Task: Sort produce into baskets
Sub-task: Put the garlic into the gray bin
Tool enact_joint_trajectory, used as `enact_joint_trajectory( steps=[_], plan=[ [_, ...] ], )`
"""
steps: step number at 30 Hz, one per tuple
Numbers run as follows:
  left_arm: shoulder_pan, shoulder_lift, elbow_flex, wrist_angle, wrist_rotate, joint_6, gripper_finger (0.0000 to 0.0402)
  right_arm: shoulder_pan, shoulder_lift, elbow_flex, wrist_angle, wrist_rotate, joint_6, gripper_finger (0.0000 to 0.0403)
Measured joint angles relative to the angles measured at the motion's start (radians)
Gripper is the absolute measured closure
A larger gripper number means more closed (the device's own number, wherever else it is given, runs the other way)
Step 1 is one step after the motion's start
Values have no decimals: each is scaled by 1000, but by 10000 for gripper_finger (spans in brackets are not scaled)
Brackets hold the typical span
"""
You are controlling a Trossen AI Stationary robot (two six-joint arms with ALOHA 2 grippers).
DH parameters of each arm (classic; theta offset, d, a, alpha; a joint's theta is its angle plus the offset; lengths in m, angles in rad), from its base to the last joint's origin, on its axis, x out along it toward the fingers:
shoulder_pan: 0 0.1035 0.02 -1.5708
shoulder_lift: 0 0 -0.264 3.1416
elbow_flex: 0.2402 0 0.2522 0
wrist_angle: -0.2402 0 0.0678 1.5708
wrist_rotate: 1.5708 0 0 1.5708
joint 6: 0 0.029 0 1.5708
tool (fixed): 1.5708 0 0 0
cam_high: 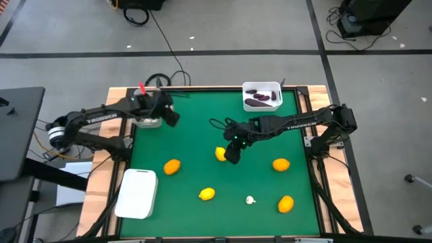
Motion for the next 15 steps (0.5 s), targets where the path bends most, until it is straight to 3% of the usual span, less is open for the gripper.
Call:
enact_joint_trajectory(
  steps=[7,11,15],
  plan=[
    [204,8,-64,-142,22,-90,275,-43,3,-1,56,29,-132,187],
    [257,7,-88,-156,-11,-161,263,-73,4,-1,55,21,-129,185],
    [267,8,-105,-128,-14,-166,223,-95,5,-1,55,-45,-155,179]
  ],
)
